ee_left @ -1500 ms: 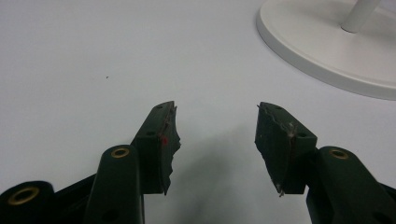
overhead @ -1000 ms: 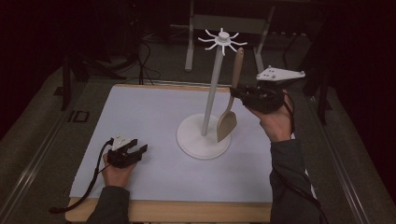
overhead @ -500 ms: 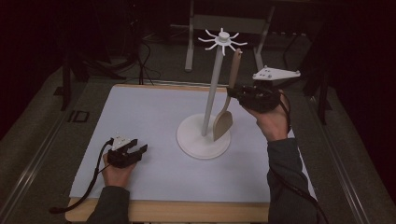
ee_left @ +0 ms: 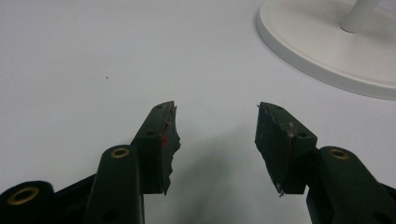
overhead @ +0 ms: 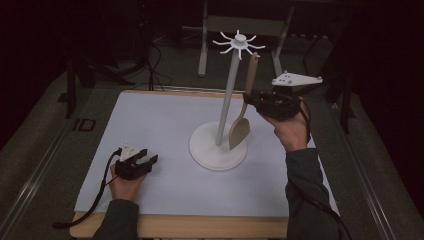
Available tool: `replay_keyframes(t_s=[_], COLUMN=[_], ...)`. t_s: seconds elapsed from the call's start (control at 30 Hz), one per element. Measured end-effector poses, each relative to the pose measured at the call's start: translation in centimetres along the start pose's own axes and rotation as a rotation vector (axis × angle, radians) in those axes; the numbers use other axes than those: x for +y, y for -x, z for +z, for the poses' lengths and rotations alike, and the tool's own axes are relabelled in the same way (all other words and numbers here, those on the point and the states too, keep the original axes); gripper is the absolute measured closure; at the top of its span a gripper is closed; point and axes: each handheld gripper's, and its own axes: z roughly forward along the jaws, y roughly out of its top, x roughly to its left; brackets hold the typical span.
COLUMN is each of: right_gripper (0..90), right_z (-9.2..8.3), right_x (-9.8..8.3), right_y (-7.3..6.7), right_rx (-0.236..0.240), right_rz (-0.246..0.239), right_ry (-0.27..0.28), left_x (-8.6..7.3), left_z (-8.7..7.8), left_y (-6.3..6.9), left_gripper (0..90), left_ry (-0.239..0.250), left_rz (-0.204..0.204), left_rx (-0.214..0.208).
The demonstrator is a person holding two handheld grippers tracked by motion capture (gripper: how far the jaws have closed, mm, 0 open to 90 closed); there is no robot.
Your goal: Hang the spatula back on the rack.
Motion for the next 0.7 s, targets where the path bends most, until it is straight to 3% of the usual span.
replay_keyframes(t_s=[0.23, 0.37, 0.5, 0.7], right_gripper=[65.3, 55.0, 53.1, 41.8], right_z=[0.0, -0.1, -0.3, -0.6], right_x=[-0.5, -0.9, -1.2, -1.5], right_y=[0.2, 0.5, 0.5, 0.4], right_rx=[-0.005, -0.012, -0.003, -0.031], right_rz=[0.004, 0.009, -0.001, -0.012], right_ry=[-0.002, 0.003, -0.002, -0.003], left_x=[0.0, 0.0, 0.0, 0.0], left_z=[0.0, 0.0, 0.0, 0.0], left_y=[0.0, 0.0, 0.0, 0.0], left_gripper=[48.1, 48.1, 48.1, 48.0], left_ry=[0.0, 0.0, -0.001, -0.001], left_rz=[0.0, 0.0, -0.001, 0.0], left_rx=[0.0, 0.0, 0.0, 0.001])
